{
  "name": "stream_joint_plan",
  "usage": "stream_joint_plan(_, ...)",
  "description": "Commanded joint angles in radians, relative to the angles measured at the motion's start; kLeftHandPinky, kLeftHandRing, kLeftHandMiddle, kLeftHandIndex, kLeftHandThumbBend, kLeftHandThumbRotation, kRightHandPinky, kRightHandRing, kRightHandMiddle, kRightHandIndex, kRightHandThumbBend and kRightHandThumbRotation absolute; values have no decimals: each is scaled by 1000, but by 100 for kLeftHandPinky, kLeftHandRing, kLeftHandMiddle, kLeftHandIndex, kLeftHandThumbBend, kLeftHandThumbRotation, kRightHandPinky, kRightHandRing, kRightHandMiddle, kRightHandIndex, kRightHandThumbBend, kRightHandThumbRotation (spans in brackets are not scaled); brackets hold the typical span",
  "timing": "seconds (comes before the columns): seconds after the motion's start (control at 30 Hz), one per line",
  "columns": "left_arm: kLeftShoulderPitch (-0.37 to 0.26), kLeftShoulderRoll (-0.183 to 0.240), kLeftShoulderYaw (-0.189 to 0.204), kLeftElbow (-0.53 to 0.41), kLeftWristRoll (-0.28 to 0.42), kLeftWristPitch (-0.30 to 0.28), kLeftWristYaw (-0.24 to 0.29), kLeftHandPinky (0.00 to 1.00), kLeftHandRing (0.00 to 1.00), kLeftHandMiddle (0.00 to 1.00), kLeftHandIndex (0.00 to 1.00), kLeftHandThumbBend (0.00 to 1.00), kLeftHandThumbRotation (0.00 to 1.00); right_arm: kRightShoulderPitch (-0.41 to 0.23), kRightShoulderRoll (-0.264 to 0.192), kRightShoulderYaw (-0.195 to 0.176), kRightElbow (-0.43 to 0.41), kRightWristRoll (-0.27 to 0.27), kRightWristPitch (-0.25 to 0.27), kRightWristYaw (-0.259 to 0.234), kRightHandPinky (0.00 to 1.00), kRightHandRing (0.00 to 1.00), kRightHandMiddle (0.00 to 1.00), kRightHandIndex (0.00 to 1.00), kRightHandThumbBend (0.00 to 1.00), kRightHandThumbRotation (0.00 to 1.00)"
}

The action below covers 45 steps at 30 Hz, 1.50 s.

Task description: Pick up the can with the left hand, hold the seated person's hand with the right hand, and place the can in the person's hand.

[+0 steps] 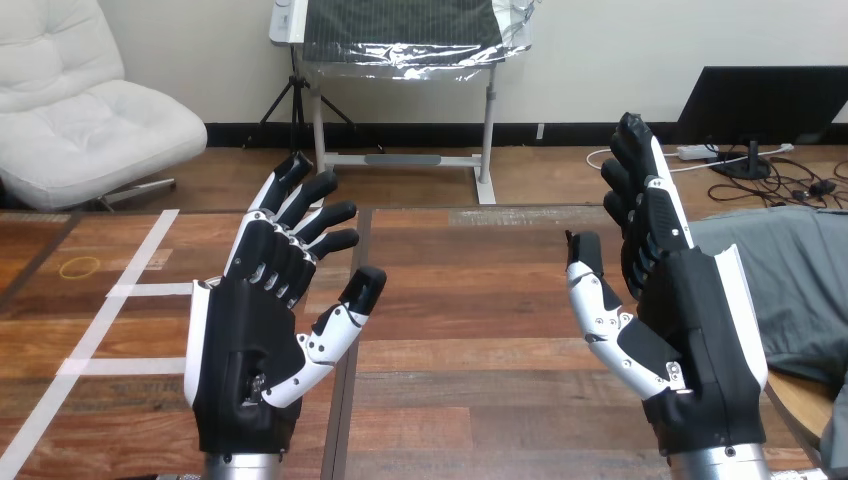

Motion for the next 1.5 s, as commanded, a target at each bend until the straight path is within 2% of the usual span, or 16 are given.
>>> stream_joint_plan(0.0, -41, -24, -9, -30, -3, -6, -2, 71, 77, 84, 87, 52, 15, -54, 5, -14, -20, -3, -11, 2, 100, 100, 100, 100, 0, 0)
stream_joint_plan(0.73, -41, -24, -10, -35, 1, -6, 0, 71, 77, 84, 87, 52, 17, -55, 10, -17, -22, -1, -1, 1, 100, 100, 100, 100, 1, 0)
stream_joint_plan(1.13, -36, -26, -25, -67, -49, 2, -19, 72, 78, 84, 87, 53, 16, -57, 10, -19, -19, 2, -1, 3, 100, 100, 100, 100, 1, 0)
stream_joint_plan(1.23, -31, -26, -16, -79, -26, -4, -3, 72, 78, 84, 86, 53, 16, -57, 10, -18, -19, 1, -2, 2, 100, 100, 100, 100, 1, 0)
stream_joint_plan(1.33, -33, -32, 5, -83, 31, -34, 29, 73, 79, 84, 86, 54, 17, -58, 9, -19, -16, 4, -5, 4, 100, 100, 100, 100, 1, 0)
stream_joint_plan(1.47, -31, -49, 50, -101, 145, -68, 106, 74, 80, 84, 86, 54, 18, -58, 9, -19, -13, 3, -8, 4, 100, 100, 100, 100, 1, 0)
